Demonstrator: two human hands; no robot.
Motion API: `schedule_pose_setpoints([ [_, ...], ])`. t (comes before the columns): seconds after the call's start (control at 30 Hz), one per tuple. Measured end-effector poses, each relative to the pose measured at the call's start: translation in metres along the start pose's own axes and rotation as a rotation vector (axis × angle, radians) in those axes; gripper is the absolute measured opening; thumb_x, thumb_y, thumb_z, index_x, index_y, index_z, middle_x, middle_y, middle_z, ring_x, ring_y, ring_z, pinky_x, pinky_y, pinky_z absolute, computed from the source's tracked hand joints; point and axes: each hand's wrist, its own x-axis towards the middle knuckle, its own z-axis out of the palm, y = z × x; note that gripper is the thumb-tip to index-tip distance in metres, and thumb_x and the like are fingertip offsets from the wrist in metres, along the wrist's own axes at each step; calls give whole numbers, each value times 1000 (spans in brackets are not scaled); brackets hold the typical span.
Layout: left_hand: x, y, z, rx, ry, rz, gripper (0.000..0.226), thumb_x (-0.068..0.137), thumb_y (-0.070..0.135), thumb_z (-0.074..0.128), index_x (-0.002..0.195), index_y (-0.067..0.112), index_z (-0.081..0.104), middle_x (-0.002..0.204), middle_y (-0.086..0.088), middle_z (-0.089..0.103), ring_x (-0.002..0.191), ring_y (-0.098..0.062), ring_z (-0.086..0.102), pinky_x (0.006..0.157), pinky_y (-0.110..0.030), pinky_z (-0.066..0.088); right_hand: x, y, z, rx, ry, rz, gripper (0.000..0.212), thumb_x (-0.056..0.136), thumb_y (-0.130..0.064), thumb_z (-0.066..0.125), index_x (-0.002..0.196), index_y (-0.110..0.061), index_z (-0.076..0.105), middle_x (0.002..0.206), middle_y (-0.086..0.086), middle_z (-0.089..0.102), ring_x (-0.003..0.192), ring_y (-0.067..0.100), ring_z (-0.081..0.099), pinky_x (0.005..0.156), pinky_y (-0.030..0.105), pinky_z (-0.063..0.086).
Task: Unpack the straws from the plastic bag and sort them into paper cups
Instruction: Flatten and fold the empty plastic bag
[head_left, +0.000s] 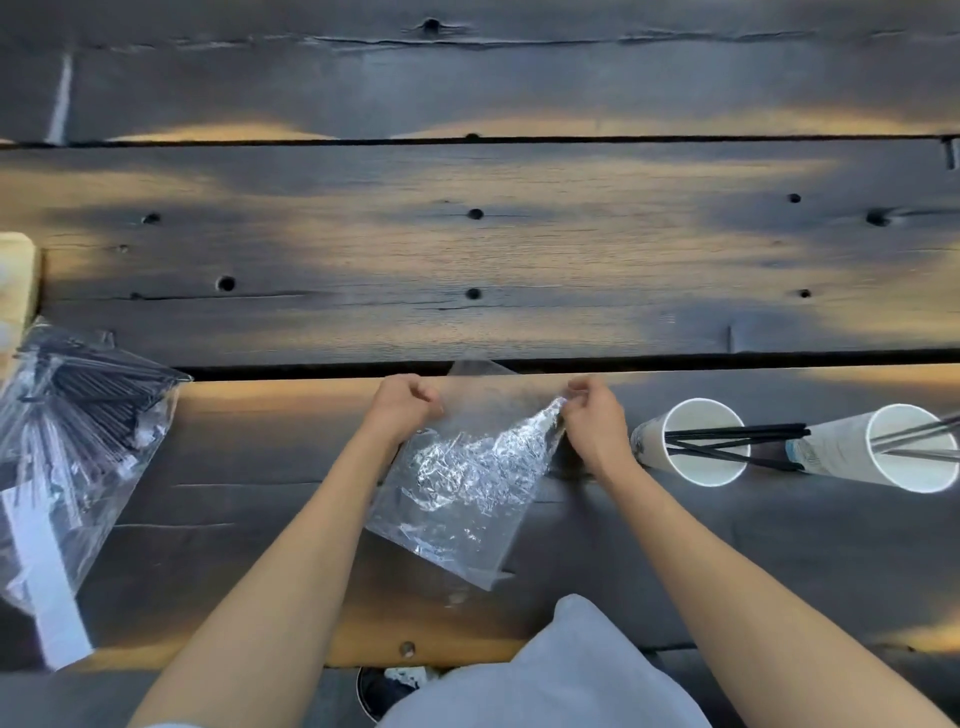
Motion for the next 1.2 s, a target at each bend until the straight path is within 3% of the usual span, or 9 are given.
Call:
schedule_pose_setpoints([
  [0.1,-7,-10,-9,-187,-15,8,23,82,-8,66,81,13,58,90,-10,67,83,-21,61,76,-31,51,-7,-6,-1,390,-167,290,9,92,-12,49,100,-15,47,67,9,61,44,18,49,41,24,39],
  [0.2,-14,-18,-15,-292,-18,19,21,87,-10,61,96,8,55,96,-15,67,85,-21,62,67,-26,50,-13,-11,-2,487,-387,379,12,98,-25,53,102,-16,46,58,8,61,35,15,47,36,19,33],
  [0.43,-24,-33,-22,-348,-9,10,18,91,-10,59,96,7,63,90,-7,66,82,-19,62,68,-26,52,-9,-12,10,319,-465,292,14,99,-17,50,104,-8,59,72,9,70,50,21,63,40,24,48],
  [0.57,-25,-42,-25,-400,-4,-14,14,91,-8,57,91,5,61,98,-15,61,92,-25,60,82,-36,56,-10,-9,12,316,-486,292,34,100,-35,47,106,-5,63,94,14,72,74,30,72,70,38,62],
  [0.67,-27,-50,-28,-467,-31,-6,14,92,-6,54,89,6,61,104,-17,63,101,-28,61,95,-44,52,-12,-8,13,385,-477,269,57,102,-50,34,109,-2,64,107,14,71,91,34,72,77,39,60],
  [0.8,-34,-59,-27,-770,-55,-29,34,103,28,44,81,10,64,100,-13,67,102,-29,61,98,-47,49,-13,0,15,446,-439,221,66,100,-56,31,108,0,66,112,14,71,100,37,71,87,42,58],
  [0.9,-37,-64,-24,-857,7,-34,44,103,35,46,76,6,63,91,-12,67,95,-27,62,95,-45,50,-16,7,17,427,-395,184,60,100,-54,37,101,-3,68,110,13,71,99,34,71,90,43,57],
  [1.03,-44,-70,-18,-554,77,80,5,84,-1,71,89,0,68,92,-9,70,93,-22,65,88,-35,53,-19,11,16,405,-369,116,44,100,-38,50,90,1,66,93,19,69,82,30,60,71,35,52],
  [1.2,-53,-78,-9,-395,142,126,29,79,-13,70,94,11,68,122,-3,60,109,-9,62,84,-19,54,-22,15,16,120,-328,-57,9,91,-15,63,87,-10,70,82,7,69,75,22,61,75,38,53],
])
